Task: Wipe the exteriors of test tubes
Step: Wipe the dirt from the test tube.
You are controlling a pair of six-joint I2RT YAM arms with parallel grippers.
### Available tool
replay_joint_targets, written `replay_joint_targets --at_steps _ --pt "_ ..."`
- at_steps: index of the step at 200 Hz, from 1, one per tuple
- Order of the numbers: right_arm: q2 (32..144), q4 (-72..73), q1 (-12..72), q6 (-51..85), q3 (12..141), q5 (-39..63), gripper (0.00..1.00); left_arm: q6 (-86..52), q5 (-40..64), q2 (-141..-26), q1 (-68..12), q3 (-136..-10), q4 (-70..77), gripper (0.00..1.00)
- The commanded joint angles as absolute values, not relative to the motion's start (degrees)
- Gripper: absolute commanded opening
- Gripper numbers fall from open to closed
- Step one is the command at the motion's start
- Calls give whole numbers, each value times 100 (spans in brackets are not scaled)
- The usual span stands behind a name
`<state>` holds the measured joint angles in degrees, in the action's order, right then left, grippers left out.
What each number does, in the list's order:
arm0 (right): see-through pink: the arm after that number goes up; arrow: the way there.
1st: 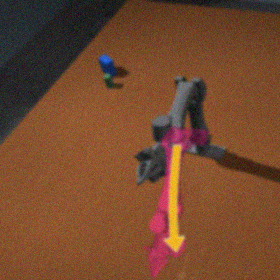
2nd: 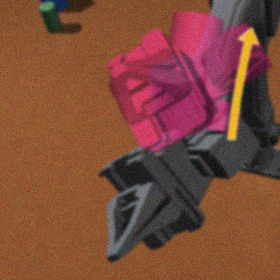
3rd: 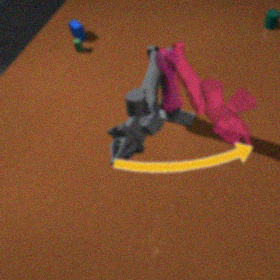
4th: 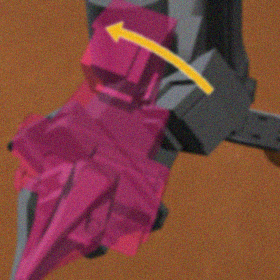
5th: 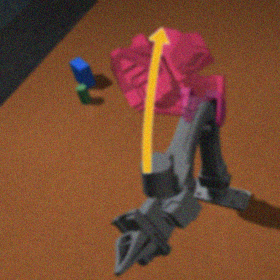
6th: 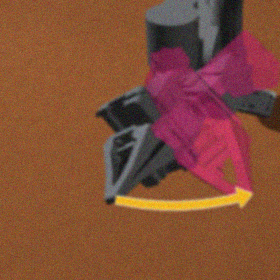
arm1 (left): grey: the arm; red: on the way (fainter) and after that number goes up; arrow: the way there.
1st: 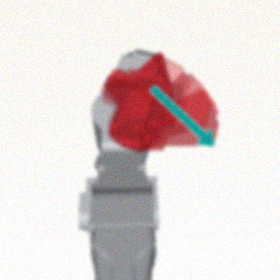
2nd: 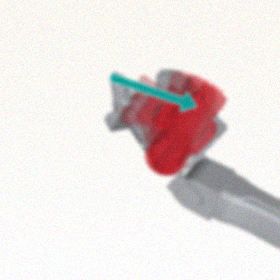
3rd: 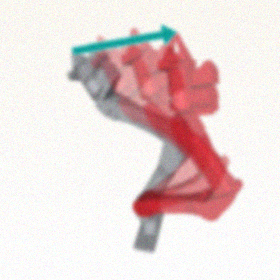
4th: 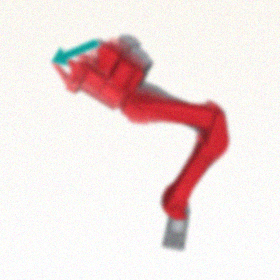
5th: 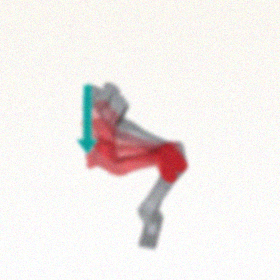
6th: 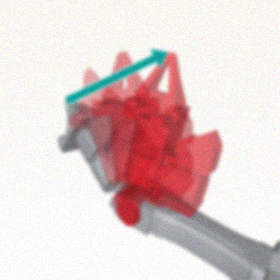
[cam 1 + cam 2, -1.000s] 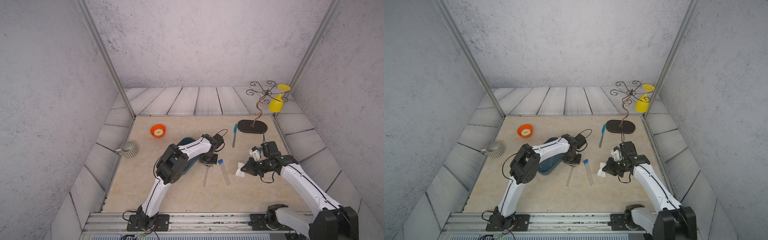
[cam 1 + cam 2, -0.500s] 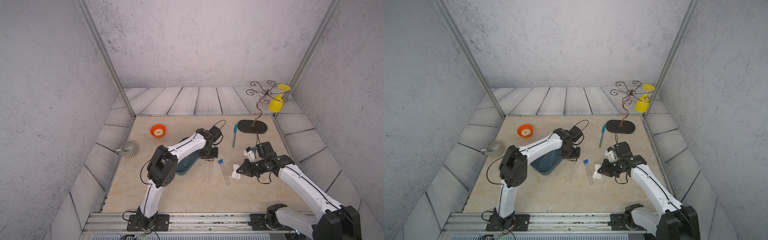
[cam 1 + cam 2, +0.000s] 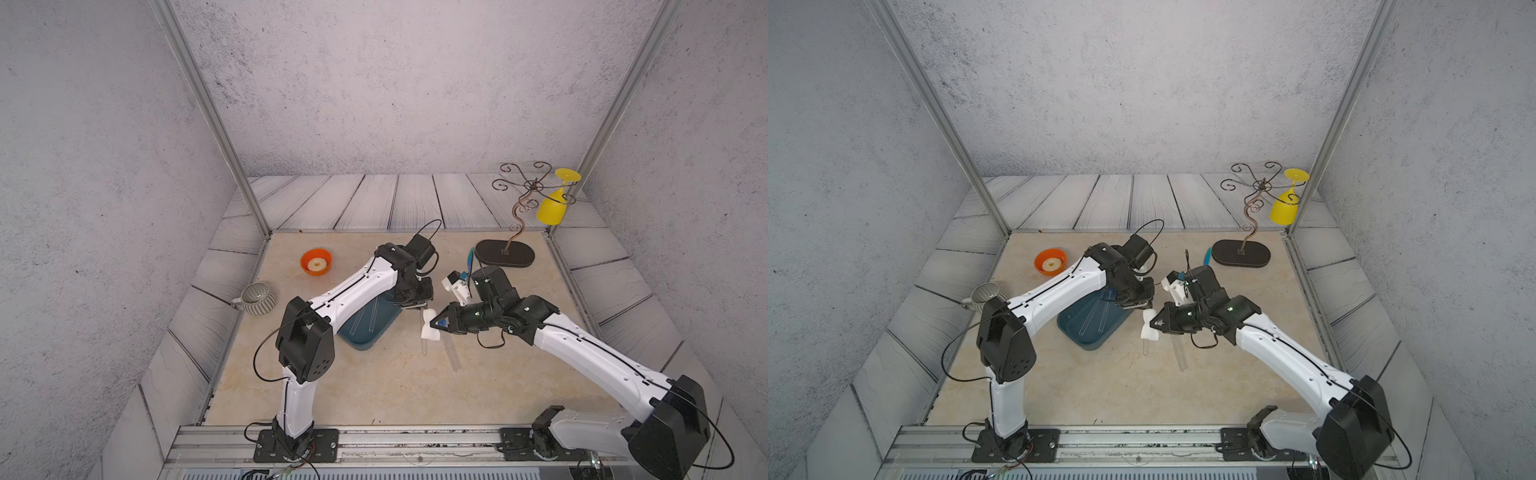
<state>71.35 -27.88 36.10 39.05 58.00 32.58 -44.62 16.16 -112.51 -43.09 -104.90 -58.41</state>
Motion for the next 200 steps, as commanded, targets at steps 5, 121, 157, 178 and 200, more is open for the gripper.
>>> replay_joint_targets --at_steps 5,121,157,178,200 --pt "7205 -2517 3639 4125 5672 3107 8 -4714 1817 -10948 -4188 -10652 -5819 18" --pt "7705 -2319 3656 3991 5536 2938 8 -4939 2316 -10594 -4116 -10535 -5664 18" --pt "7809 -2414 3647 3889 5668 2850 8 -4918 2408 -10452 -4115 -10356 -5607 18" --pt "7835 -2451 3647 3859 5760 2848 8 -4854 2378 -10381 -4120 -10245 -5613 18" --pt "7853 -2529 3639 3806 5877 2848 8 -4743 2307 -10346 -4118 -10178 -5657 18"
